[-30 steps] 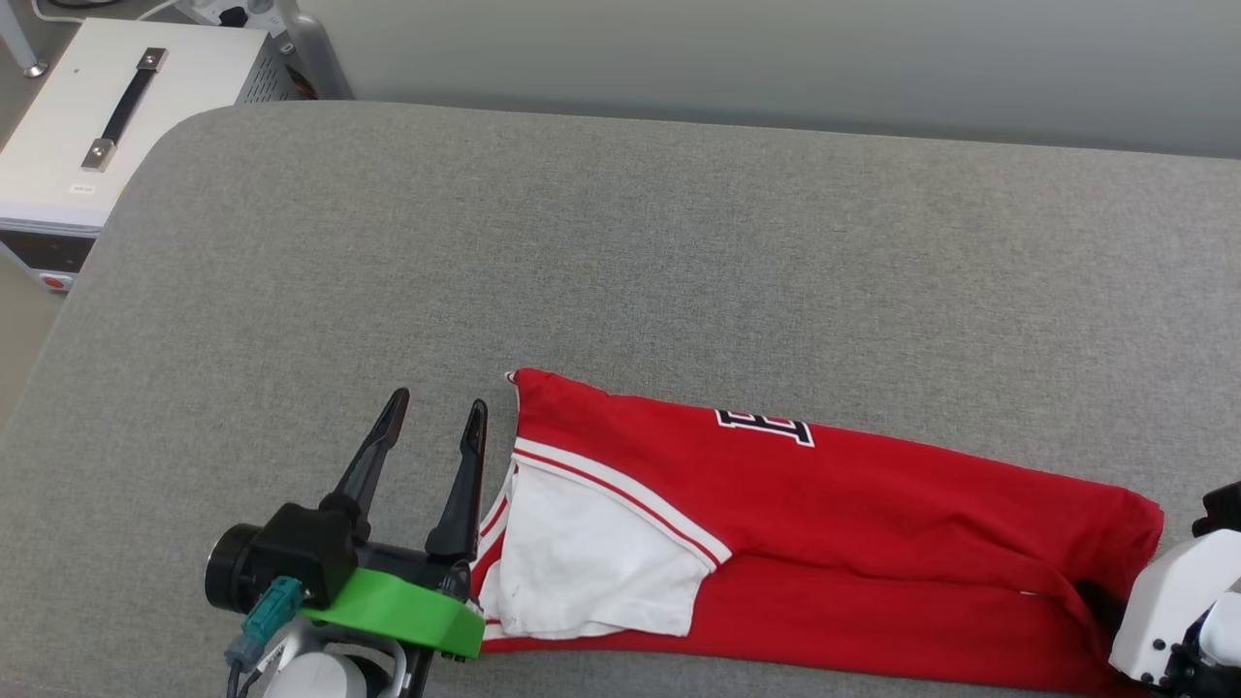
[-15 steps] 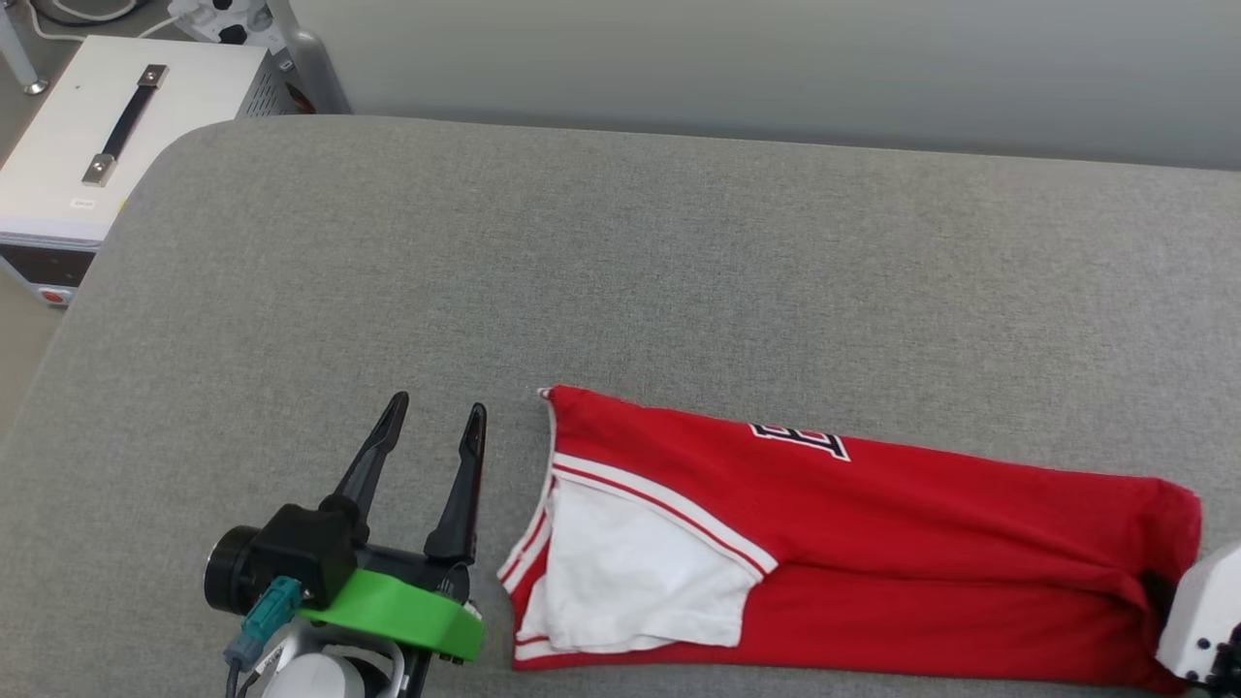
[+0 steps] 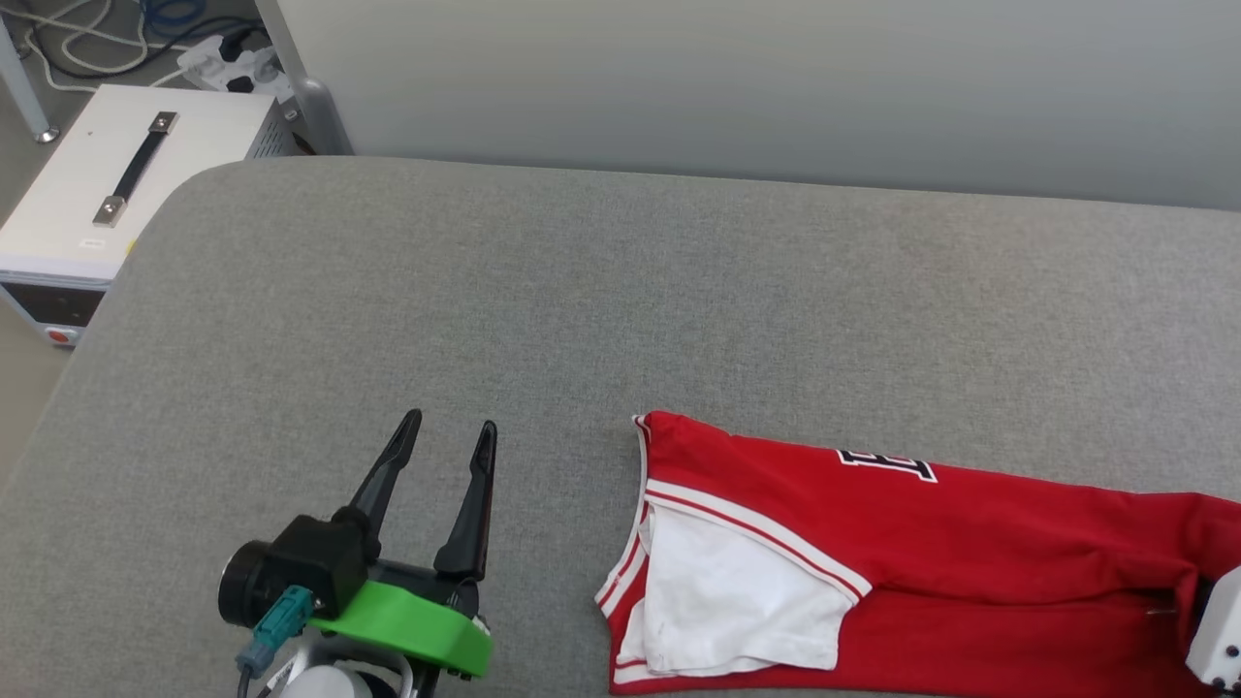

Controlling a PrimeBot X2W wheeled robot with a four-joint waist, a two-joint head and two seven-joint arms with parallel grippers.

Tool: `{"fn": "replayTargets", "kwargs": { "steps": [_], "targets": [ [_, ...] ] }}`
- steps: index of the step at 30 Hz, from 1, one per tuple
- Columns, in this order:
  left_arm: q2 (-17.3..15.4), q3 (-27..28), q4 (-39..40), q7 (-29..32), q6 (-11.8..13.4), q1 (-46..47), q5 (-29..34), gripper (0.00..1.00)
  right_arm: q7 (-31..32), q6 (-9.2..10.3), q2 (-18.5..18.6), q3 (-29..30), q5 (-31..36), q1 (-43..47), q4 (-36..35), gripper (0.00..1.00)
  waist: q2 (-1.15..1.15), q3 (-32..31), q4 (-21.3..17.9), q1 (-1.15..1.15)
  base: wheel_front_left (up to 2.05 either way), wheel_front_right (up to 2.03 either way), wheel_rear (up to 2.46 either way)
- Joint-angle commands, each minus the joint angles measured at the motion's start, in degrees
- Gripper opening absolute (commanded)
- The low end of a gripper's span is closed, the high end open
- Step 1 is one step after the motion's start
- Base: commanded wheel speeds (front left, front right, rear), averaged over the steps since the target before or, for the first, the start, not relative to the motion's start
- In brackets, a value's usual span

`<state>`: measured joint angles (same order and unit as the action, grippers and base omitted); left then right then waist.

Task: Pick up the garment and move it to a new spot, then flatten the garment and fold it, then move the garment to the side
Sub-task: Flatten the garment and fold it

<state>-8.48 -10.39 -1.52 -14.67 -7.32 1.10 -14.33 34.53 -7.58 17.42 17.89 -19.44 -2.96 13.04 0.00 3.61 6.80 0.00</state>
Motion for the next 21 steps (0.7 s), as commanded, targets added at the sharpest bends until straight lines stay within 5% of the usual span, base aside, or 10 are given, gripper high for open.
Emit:
{"fn": "replayTargets", "kwargs": {
  "steps": [1, 13, 21],
  "targets": [
    [0.2, 0.2, -0.3, -0.3, -0.2, -1.1, -0.8, 1.0, 0.2, 0.09, -0.8, -0.6, -0.9, 1.5, -1.1, 0.0, 0.0, -2.4, 0.0, 0.0, 0.0, 0.0, 0.0],
    [0.5, 0.0, -0.1, -0.3, -0.2, -3.8, -1.5, 1.0, 4.7, 0.09, -4.4, -7.5, -4.6, 7.6, -13.8, 0.0, 0.0, -6.1, 0.9, 0.0, 0.0, 0.0, 0.0],
    [0.3, 0.5, -0.1, -0.3, -0.2, -4.0, -2.0, 1.0, 7.6, 0.09, -11.2, -13.3, -8.7, 7.9, -19.5, 0.0, 0.0, -5.7, 2.6, 0.0, 0.0, 0.0, 0.0]
  ]
}}
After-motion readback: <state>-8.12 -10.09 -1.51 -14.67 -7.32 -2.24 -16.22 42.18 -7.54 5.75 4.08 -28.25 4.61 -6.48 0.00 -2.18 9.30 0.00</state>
